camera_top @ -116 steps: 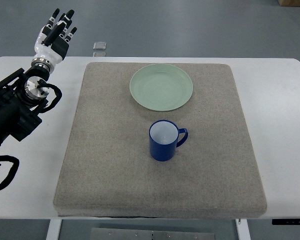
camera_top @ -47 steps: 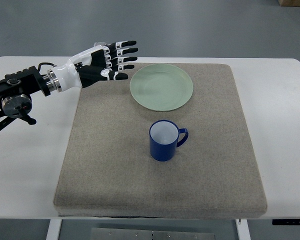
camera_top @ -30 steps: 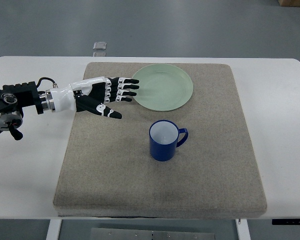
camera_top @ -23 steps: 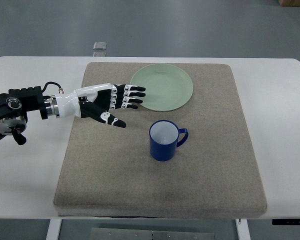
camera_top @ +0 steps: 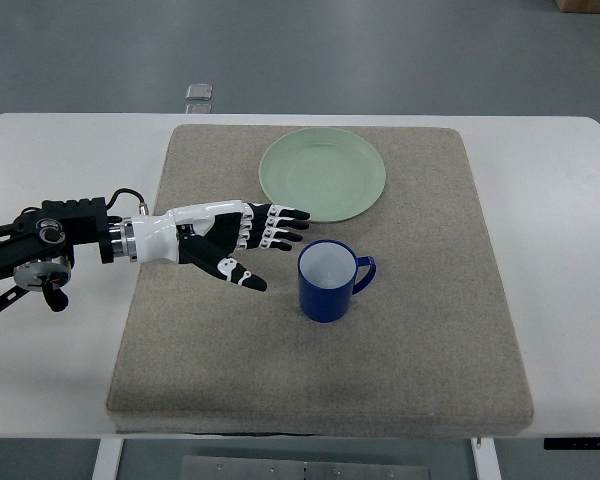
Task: Place cup left of plate with left hand
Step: 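Lower the left hand beside the blue mug, fingers around its body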
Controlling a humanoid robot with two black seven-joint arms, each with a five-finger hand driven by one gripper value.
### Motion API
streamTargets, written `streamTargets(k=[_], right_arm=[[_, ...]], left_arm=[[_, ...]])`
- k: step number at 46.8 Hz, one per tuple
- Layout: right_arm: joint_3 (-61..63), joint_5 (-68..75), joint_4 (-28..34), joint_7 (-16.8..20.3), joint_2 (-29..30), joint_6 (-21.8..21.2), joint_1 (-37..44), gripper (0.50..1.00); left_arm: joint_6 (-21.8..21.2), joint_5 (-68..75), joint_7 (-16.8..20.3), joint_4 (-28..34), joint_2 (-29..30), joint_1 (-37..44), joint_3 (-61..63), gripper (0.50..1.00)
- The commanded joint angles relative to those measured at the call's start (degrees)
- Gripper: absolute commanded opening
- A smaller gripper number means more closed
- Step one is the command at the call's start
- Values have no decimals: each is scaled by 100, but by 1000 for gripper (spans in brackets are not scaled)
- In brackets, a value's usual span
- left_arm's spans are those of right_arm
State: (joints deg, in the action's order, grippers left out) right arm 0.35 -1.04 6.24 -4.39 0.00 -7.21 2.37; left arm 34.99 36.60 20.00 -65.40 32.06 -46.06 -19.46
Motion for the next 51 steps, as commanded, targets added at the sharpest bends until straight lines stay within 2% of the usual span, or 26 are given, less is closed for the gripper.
streamTargets(k=[1, 10, 30, 51], right_arm=[[0, -1, 0, 0, 0, 0, 0, 934], [0, -1, 0, 0, 0, 0, 0, 934], [0, -1, 0, 0, 0, 0, 0, 934], [0, -1, 0, 0, 0, 0, 0, 934]], left_arm=[[1, 5, 4, 89, -164, 18, -5, 999], [-80, 101, 4, 282, -472, 62, -13, 999], [-844, 295, 13, 414, -797, 141, -13, 999], [-880, 303, 4, 467, -1070, 159, -13, 999]])
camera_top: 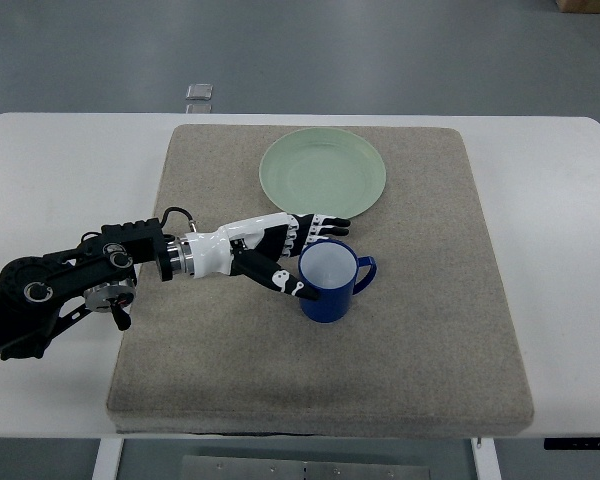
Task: Place cup left of plate with left hand
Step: 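Close the left hand fingers around the blue mug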
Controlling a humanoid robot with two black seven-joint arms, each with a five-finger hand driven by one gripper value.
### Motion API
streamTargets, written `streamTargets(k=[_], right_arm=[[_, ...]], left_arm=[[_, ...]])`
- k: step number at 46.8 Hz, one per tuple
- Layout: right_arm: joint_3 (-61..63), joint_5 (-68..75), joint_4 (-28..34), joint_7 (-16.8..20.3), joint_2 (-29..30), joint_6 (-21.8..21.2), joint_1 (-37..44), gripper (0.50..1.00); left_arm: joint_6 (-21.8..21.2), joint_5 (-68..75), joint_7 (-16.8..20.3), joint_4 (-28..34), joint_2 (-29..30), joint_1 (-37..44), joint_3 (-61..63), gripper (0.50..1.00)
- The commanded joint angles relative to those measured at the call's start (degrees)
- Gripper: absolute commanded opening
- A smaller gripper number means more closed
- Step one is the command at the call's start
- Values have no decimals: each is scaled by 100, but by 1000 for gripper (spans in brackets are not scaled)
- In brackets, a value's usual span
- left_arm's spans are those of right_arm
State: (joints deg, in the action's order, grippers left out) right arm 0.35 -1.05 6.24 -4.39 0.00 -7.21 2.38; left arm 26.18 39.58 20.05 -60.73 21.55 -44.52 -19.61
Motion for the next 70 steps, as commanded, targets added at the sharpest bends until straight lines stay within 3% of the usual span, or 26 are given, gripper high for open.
streamTargets(k=[1, 46, 50, 53, 57, 64, 70], right_arm=[[0, 0, 0, 0, 0, 0, 0, 934], [0, 0, 0, 0, 0, 0, 0, 934], [0, 0, 0, 0, 0, 0, 0, 934], [0, 0, 0, 0, 0, 0, 0, 934], [0, 0, 0, 0, 0, 0, 0, 934], [0, 9, 0, 0, 0, 0, 0, 934], [0, 0, 0, 0, 0, 0, 0, 934]], left_arm=[[1, 6, -1, 0, -28, -4, 10, 999], [-8, 32, -1, 422, -503, -4, 36, 994], [-17, 41, -1, 422, -503, -4, 54, 962], [-17, 59, -1, 422, -503, -13, 80, 838], [-8, 50, -1, 422, -503, -22, 80, 733], [1, 50, -1, 422, -503, -13, 71, 701], [-25, 50, -1, 422, -503, -13, 63, 606]])
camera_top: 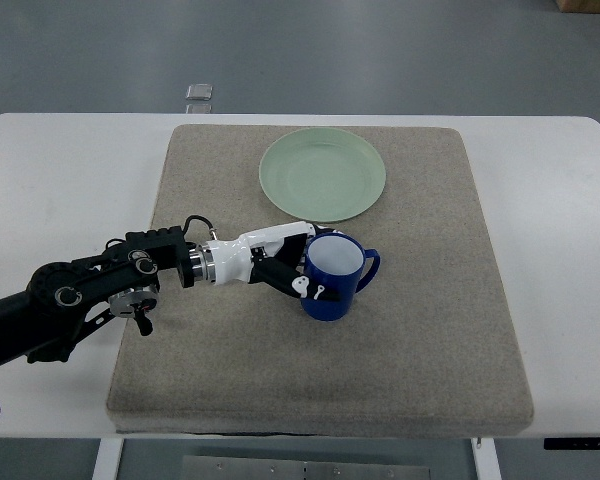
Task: Place cup left of plate with left hand
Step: 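Lift the blue mug and carry it past the plate's near side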
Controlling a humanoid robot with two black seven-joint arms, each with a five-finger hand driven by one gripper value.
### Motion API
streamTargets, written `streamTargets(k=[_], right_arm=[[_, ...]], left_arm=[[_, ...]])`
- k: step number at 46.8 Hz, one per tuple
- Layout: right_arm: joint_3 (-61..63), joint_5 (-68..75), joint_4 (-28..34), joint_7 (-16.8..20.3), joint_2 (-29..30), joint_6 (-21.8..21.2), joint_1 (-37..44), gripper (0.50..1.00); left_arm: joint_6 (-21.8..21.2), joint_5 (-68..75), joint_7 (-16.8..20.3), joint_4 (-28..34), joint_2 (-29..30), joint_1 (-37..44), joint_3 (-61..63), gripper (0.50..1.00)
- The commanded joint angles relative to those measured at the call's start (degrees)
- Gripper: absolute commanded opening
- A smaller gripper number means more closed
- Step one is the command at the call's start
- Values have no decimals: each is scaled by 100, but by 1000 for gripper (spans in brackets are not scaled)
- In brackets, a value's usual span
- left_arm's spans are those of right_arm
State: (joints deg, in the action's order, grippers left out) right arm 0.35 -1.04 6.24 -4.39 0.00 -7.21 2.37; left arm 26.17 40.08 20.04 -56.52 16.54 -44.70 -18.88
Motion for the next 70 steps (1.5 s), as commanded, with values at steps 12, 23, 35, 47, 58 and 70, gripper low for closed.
streamTargets(k=[12, 23, 35, 47, 58, 70], right_arm=[[0, -1, 0, 0, 0, 0, 0, 934], [0, -1, 0, 0, 0, 0, 0, 934], [0, -1, 0, 0, 0, 0, 0, 934], [0, -1, 0, 0, 0, 0, 0, 934], [0, -1, 0, 0, 0, 0, 0, 934], [0, -1, 0, 0, 0, 0, 0, 934]], left_arm=[[-340, -44, 0, 1, -11, -21, -90, 551], [-1140, -106, 0, 1, -11, -47, -687, 553], [-2001, -132, 0, 44, 7, -39, -1144, 551], [-3250, -141, 79, 413, 77, 32, -1416, 559], [-3364, -238, 193, 862, 86, 49, -1900, 570], [-3276, -334, 624, 1196, 77, 146, -1848, 589]])
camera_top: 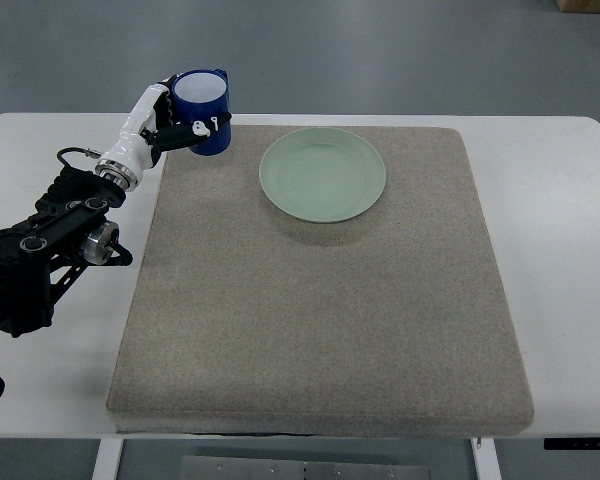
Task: Place cup left of plate with left hand
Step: 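Lift the blue mug and carry it past the plate's near side, then lower the blue mug onto the pad beside the plate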
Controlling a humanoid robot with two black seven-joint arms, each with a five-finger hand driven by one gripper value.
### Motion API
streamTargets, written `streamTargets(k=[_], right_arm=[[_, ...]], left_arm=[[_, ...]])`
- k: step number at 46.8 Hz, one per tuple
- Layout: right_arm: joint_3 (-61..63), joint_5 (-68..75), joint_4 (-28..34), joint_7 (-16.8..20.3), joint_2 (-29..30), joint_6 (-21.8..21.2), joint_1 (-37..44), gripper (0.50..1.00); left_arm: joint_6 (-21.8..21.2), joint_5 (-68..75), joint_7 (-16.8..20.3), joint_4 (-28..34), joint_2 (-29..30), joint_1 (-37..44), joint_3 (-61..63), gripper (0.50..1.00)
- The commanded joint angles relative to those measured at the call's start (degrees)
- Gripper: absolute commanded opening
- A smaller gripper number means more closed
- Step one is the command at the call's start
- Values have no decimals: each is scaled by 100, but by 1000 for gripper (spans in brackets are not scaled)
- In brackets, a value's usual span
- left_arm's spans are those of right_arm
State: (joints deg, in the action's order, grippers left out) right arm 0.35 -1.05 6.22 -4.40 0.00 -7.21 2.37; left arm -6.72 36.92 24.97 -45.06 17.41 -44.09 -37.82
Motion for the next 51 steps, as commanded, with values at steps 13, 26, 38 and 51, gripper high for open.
streamTargets(k=[13, 26, 38, 51], right_arm=[[0, 0, 3, 0, 0, 0, 0, 934], [0, 0, 3, 0, 0, 0, 0, 934], [0, 8, 3, 0, 0, 0, 0, 934], [0, 0, 3, 0, 0, 0, 0, 934]], left_arm=[[31, -9, 254, 182, -36, 208, 99, 621], [57, -1, 254, 463, -97, 243, 248, 632], [57, -1, 254, 559, -212, 243, 257, 647], [48, -1, 245, 551, -221, 252, 257, 761]])
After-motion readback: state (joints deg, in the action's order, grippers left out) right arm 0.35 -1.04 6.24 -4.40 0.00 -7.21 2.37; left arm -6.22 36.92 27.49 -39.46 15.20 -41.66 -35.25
